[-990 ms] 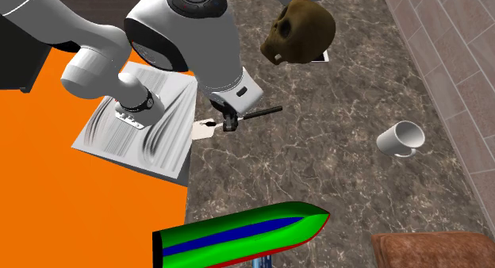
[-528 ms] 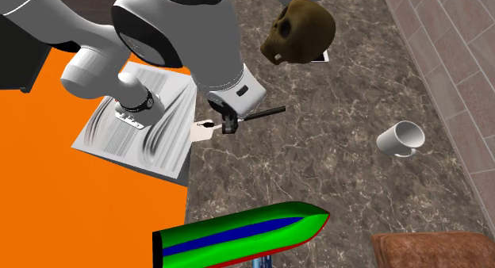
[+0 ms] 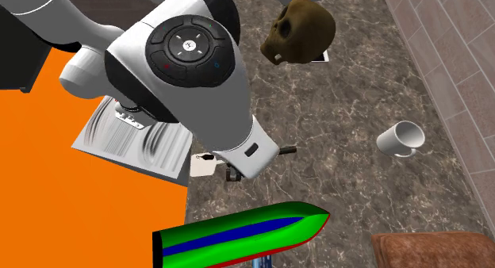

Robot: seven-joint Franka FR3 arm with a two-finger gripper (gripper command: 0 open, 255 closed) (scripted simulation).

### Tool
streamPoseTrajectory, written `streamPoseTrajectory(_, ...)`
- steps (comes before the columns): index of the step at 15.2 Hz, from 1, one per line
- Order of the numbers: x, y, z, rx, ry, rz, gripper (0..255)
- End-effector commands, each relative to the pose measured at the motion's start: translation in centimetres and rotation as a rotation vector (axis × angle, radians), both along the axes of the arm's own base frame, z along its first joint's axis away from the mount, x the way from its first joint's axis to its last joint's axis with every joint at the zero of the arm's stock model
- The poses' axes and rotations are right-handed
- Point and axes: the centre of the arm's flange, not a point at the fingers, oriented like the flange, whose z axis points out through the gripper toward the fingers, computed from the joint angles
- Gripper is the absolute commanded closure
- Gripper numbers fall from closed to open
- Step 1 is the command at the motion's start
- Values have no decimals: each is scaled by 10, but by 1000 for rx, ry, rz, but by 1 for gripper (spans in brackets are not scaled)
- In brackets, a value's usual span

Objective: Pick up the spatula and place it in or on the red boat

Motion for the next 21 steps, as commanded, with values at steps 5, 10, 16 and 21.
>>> streamPoseTrajectory(5, 29, -74, 4, -1, 0, 1, 255)
streamPoseTrajectory(10, 55, -135, 7, -1, 0, 1, 255)
streamPoseTrajectory(16, 65, -159, -13, -1, 0, 1, 255)
streamPoseTrajectory(21, 65, -159, -39, -1, 0, 1, 255)
